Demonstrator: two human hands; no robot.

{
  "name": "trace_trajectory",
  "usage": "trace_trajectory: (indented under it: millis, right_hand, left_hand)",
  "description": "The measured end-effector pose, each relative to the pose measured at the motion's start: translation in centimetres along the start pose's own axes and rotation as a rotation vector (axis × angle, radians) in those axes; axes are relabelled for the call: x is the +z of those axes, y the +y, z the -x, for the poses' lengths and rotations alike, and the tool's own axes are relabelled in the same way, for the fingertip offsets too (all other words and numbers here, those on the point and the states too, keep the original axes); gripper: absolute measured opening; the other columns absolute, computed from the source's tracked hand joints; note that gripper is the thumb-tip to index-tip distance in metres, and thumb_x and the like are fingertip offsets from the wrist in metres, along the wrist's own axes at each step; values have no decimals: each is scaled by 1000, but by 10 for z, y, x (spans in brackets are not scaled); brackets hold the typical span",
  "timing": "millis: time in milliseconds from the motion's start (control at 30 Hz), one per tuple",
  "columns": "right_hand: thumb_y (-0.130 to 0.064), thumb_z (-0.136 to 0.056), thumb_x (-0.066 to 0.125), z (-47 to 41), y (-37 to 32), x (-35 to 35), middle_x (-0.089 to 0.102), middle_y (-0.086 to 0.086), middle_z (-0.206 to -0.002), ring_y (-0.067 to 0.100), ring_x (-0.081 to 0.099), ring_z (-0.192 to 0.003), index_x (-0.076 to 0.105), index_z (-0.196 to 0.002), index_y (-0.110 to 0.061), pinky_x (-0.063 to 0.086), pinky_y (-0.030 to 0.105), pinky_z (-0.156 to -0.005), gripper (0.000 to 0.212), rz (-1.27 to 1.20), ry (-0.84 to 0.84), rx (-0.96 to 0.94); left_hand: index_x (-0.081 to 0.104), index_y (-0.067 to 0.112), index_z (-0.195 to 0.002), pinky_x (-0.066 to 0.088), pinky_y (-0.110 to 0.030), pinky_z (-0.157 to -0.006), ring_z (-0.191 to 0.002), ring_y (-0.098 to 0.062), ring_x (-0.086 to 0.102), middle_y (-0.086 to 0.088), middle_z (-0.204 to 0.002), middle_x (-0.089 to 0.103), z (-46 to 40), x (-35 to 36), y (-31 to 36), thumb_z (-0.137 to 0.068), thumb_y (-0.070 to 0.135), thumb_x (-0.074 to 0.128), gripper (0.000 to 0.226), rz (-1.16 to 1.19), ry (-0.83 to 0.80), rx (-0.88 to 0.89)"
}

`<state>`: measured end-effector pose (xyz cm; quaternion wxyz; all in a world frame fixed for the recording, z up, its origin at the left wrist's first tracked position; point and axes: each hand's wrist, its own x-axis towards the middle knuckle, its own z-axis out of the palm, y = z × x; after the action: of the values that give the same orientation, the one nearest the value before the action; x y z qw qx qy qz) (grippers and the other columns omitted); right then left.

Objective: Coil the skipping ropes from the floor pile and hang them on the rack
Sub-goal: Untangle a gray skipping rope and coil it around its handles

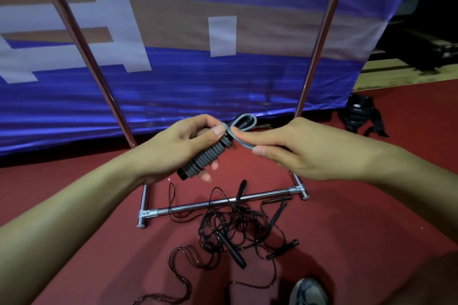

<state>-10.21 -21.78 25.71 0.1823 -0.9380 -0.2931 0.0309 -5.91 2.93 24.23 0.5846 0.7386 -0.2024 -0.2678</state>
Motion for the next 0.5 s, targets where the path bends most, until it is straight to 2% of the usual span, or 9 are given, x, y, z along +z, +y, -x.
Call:
trace_trajectory:
  millis: [67, 100, 167, 233, 333, 400, 433, 500]
  right_hand:
    - [-47, -105, 41, 2, -3, 0, 49, -8, -62, 13, 49, -59, 36, -152, -55, 42, 25, -60, 48, 89, 33, -41]
    - [-48, -104, 39, 2, -5, 0, 51, -13, -66, 11, 50, -63, 37, -152, -52, 47, 31, -63, 48, 142, 33, -70]
    - [-45, -103, 41, 4, -7, 0, 44, -24, -71, 5, 45, -70, 41, -152, -47, 51, 38, -65, 49, 208, 35, -107]
    - [-43, -102, 42, 5, -9, -2, 41, -27, -73, 3, 42, -73, 44, -150, -48, 50, 38, -63, 49, 245, 83, -94]
    - [-45, -100, 50, 8, -8, -4, 66, -28, -83, -3, 60, -75, 50, -144, -48, 50, 27, -66, 44, 175, 201, 10]
    - [-43, -98, 59, 8, -7, -2, 72, -26, -84, -8, 58, -68, 53, -130, -38, 39, 17, -59, 33, 117, 239, 69]
    - [-43, -97, 61, 7, -7, 0, 73, -24, -81, -5, 58, -68, 52, -121, -34, 36, 19, -58, 28, 117, 260, 87]
    - [-45, -94, 63, 5, -5, 5, 71, -21, -74, 3, 56, -77, 52, -104, -32, 40, 27, -66, 19, 141, 319, 93]
  left_hand:
    - [58, 6, -108, 51, -24, -46, -55, -14, 60, 6, -68, 68, -1, 5, 1, -105, 32, 49, 28, 55, 25, -24]
    - [58, 6, -108, 49, -23, -44, -55, -15, 58, 7, -67, 67, -1, 9, 2, -104, 36, 49, 31, 93, 33, -36]
    - [58, 9, -103, 41, -20, -38, -50, -15, 54, 5, -65, 67, -2, 14, 4, -104, 39, 51, 31, 158, 68, -74]
    - [58, 12, -99, 38, -18, -36, -46, -15, 53, -1, -69, 69, -5, 15, 5, -103, 36, 55, 25, 218, 113, -115]
    - [62, 10, -114, 39, -20, -39, -56, -19, 54, -10, -90, 73, -11, 13, 4, -102, 31, 58, 24, 330, 142, -135]
    - [63, 8, -118, 39, -20, -40, -58, -19, 56, -10, -94, 74, -12, 12, 2, -102, 28, 57, 26, 342, 151, -143]
    - [63, 7, -118, 39, -21, -39, -59, -19, 57, -9, -96, 74, -12, 13, 3, -103, 28, 56, 28, 344, 143, -144]
    - [66, 7, -114, 39, -21, -38, -60, -18, 59, -7, -96, 76, -11, 15, 3, -103, 30, 55, 28, 371, 125, -143]
